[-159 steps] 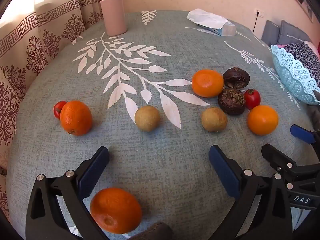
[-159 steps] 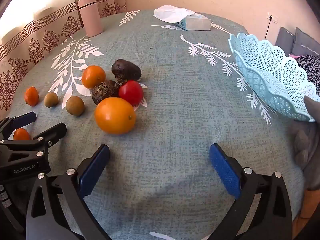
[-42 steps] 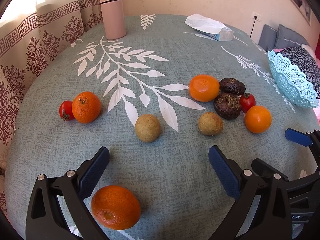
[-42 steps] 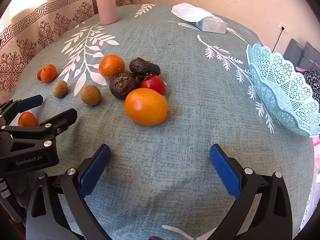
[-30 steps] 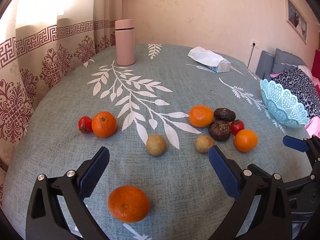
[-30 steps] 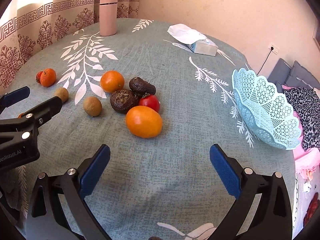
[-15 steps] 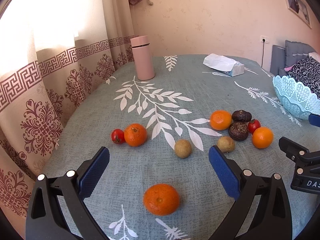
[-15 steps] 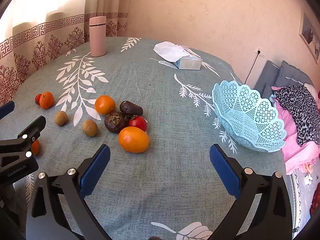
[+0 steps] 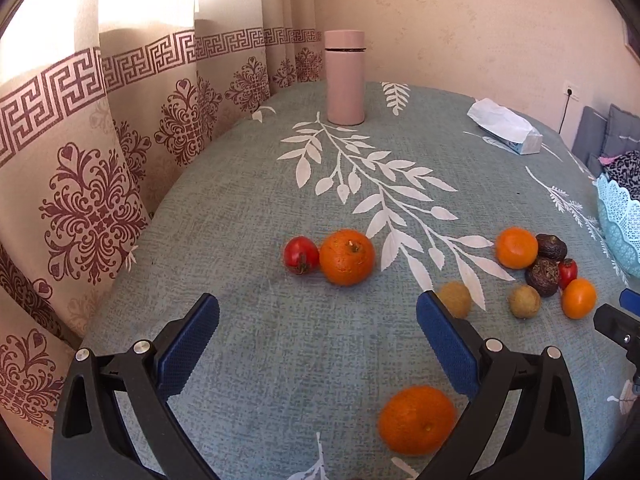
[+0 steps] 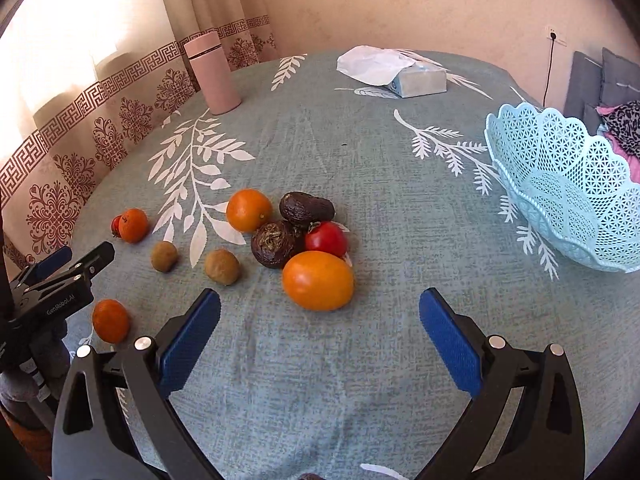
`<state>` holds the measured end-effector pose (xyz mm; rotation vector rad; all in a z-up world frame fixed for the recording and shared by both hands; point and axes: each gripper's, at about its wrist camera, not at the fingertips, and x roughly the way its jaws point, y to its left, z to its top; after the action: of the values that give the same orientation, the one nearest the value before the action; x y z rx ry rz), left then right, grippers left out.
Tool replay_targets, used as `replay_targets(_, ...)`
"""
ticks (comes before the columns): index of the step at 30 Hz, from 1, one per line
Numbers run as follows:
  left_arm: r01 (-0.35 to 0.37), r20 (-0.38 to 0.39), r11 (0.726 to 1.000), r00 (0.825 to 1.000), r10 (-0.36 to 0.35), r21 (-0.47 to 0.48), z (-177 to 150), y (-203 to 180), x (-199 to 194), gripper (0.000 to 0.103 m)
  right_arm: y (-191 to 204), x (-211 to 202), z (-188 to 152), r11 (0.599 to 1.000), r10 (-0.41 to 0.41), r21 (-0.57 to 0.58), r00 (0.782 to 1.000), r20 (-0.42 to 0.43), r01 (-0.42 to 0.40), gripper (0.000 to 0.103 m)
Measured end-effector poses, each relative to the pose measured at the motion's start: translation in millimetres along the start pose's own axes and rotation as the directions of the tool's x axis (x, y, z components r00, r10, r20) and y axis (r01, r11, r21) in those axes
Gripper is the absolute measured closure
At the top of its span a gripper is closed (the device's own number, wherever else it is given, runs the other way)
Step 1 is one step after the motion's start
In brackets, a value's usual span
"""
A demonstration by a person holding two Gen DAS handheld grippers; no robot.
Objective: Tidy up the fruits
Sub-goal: 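Grasp the tangerine with the left tool while the right tool grasps the large orange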
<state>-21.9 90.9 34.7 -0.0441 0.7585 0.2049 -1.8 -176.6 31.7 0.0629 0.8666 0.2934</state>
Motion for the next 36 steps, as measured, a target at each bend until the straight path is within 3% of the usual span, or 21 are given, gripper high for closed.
replay_targets(3, 0.003, -0.05, 1.0, 0.999, -0.005, -0.03, 6.0, 12.2, 15.1, 0.014, 2.5, 7.2, 1.6, 1.0, 0.008, -0.002, 1.0, -0.015, -0.008, 0.002)
replay_targets(10, 0.016, -0.081, 0.998, 0.997, -0.02, -0.054, 19.8, 20.1, 36.2, 0.019, 6.3, 15.3, 4.4, 1.0, 0.009, -0.011, 1.0, -0.027, -0.01, 0.002)
replay_targets(17, 0.037, -0.071, 0.999, 0.997, -0.038, -0.018, 25.8, 8.3, 37.4, 0.02, 6.1, 22.9, 3.5, 1.0, 0.004, -0.014, 0.999, -0.042, -0.004, 0.002)
replay_targets(25, 0.066, -0.109, 0.998, 0.992, -0.063, 0.018, 13.0, 2.0, 31.5, 0.034, 2.3, 24.4, 1.8, 1.0, 0.001, -0.006, 0.999, -0.044, -0.001, 0.002)
replay_targets(28, 0.097, -0.156, 0.995, 0.983, -0.097, -0.008, 4.3, 7.4, 26.6, 0.039, 1.8, 23.7, 1.7, 1.0, 0.002, -0.008, 0.999, -0.041, -0.002, 0.002)
replay_targets(34, 0.171, -0.164, 0.985, 0.972, -0.169, -0.005, -9.1, 2.7, 1.8, 0.039, 2.7, 24.7, 1.8, 1.0, 0.001, -0.014, 0.999, -0.039, -0.001, 0.003)
replay_targets(36, 0.214, -0.174, 0.977, 0.962, -0.211, -0.001, -12.1, -2.8, -6.0, 0.039, 2.5, 25.2, 2.3, 1.0, 0.001, -0.016, 0.999, -0.037, -0.002, 0.01)
